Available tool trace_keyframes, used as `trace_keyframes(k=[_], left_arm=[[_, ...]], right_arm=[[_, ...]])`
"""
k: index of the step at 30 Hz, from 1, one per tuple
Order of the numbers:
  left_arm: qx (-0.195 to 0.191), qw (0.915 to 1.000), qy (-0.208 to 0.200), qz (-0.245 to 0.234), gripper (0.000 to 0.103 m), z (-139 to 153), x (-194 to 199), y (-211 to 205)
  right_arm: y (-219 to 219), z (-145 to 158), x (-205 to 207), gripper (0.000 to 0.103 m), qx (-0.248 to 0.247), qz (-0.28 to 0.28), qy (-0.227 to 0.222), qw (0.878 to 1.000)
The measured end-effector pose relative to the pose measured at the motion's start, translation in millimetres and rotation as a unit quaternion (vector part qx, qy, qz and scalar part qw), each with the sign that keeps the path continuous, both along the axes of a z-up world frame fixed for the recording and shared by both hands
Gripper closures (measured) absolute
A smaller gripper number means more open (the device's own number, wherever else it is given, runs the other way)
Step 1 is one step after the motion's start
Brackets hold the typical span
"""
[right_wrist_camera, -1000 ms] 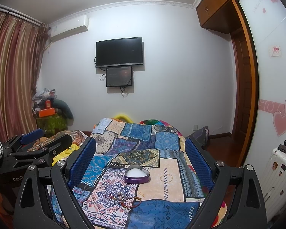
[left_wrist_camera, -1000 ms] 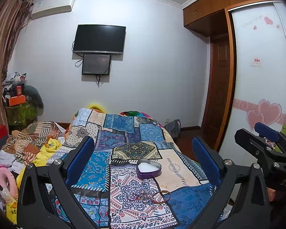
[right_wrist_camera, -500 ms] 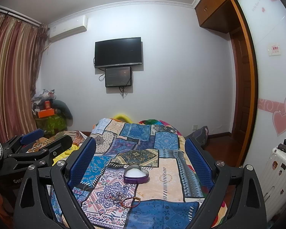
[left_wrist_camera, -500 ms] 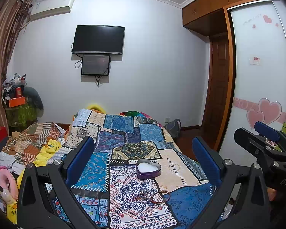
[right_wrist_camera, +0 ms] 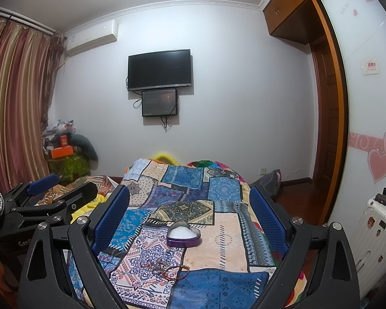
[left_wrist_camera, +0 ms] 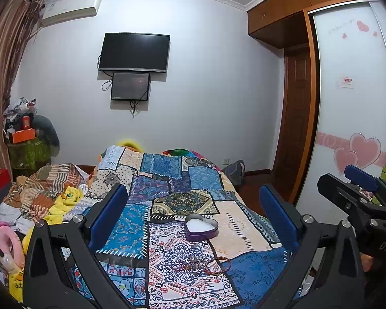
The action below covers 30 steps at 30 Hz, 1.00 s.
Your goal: Organize jewelry
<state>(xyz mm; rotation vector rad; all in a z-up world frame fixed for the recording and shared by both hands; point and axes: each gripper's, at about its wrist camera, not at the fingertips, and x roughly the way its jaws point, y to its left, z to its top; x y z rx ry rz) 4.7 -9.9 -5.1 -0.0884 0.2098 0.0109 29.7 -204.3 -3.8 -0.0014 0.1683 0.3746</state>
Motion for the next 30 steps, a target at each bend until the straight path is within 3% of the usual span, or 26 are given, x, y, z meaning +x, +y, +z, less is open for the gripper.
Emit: trace_keyframes(k=[20,27,30], left_arm=[[-0.005,0.9998,0.019,0.002,0.0,-10,16,8],[-0.009,0.9975,0.068,0.015,0.0,-33,50,23],[-0.012,0.9944,0.102,0.023,0.0,-50,69,32]], right_arm=[[3,-7,9,0.01,-0.003,-0.002,0.02,1.0],[8,-21,29,0.01,-0.021,-0.015,0.046,0.999],[8,-37,46,0.01,-0.034,-0.026,0.077,0.996]])
